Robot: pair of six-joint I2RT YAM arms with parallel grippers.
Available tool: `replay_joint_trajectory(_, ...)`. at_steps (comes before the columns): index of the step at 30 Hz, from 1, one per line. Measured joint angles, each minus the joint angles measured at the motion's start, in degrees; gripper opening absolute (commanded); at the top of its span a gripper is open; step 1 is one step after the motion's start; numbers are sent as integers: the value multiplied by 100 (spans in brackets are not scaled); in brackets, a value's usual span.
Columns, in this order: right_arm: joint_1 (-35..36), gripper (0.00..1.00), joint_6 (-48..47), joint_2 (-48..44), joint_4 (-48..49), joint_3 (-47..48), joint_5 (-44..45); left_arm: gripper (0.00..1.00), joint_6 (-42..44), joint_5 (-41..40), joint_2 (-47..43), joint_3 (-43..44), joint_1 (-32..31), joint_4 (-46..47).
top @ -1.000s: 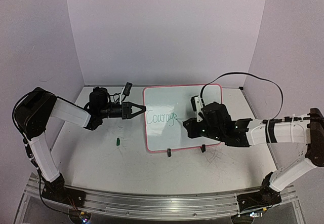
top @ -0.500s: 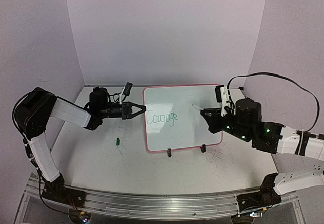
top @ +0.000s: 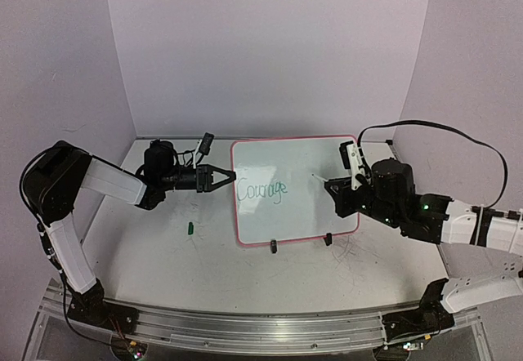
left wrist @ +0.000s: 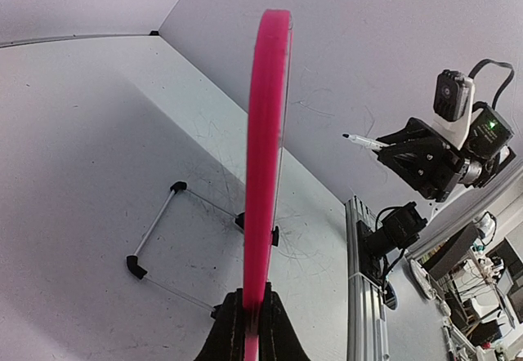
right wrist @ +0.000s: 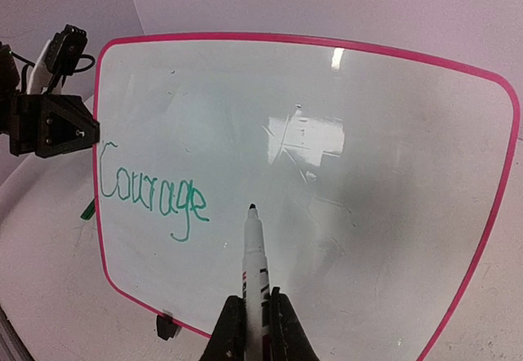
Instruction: Write a sentence on the whiteboard
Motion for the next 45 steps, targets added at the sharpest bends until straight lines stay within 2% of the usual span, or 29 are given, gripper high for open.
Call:
replay_joint_trajectory(15,0,0,-30,368,-163,474,-293,0,149,-195,-93,2,-9,-374)
replay_joint_trajectory(28,0,0,250,473,-493,561,-12,0,258,-406,-256,29,-57,-792)
replay_joint_trajectory(45,0,0,166,714,-716,805,91,20,90,-462,-256,59,-93,-1084)
